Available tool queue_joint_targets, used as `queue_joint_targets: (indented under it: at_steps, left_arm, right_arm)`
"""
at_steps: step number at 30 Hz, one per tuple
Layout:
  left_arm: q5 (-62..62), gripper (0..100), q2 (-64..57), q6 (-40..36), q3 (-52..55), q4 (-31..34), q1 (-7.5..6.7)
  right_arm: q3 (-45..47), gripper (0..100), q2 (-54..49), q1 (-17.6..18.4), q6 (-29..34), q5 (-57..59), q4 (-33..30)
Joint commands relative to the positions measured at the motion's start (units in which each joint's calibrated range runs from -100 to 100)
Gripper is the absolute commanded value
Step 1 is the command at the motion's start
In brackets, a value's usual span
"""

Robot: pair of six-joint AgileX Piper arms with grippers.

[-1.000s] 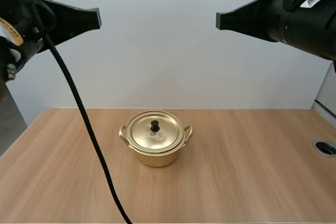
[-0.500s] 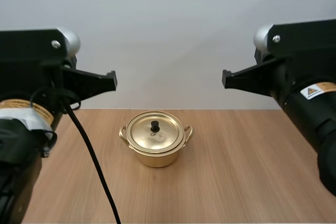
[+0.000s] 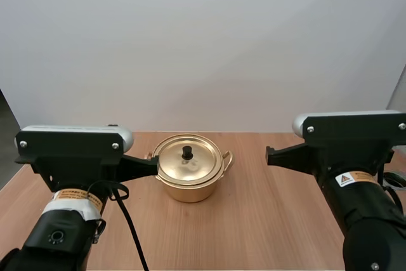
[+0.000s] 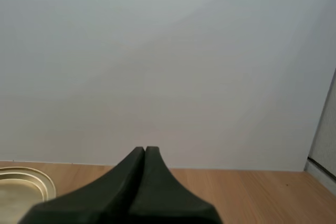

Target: Open the pot, put the car inside, and close it

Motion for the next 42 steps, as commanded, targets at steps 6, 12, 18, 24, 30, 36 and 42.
queue_joint_targets:
  at_steps: [6, 12, 18, 24, 30, 36, 42]
  left_arm:
    - [0.5, 0, -11.5, -0.4, 12.5, 0.0, 0.07]
    - [8.0, 0, -12.1, -1.6, 12.5, -0.1, 0.13]
    - [21.8, 0, -12.1, -2.3, 12.5, -0.1, 0.13]
    - [28.7, 0, -12.1, -2.3, 12.5, -0.1, 0.13]
    - [28.7, 0, -12.1, -2.3, 12.5, -0.1, 0.13]
    - [28.5, 0, -12.1, -2.1, 12.5, -0.1, 0.13]
    - [28.5, 0, -12.1, -2.0, 12.5, -0.1, 0.13]
  right_arm:
    - [15.8, 0, -12.3, -0.5, 0.3, -3.6, 2.8]
    - [18.2, 0, -12.3, -0.5, 0.3, -2.7, 4.1]
    - [18.2, 0, -12.3, -0.7, 0.3, 7.8, 3.5]
    - [18.2, 0, -12.3, -0.7, 0.3, 20.7, 3.5]
    - [18.2, 0, -12.3, -1.2, 0.3, 24.1, 3.3]
    - [18.2, 0, -12.3, -1.8, 1.9, 24.1, 1.7]
    - [18.2, 0, -12.3, -1.8, 3.8, 24.1, 1.3]
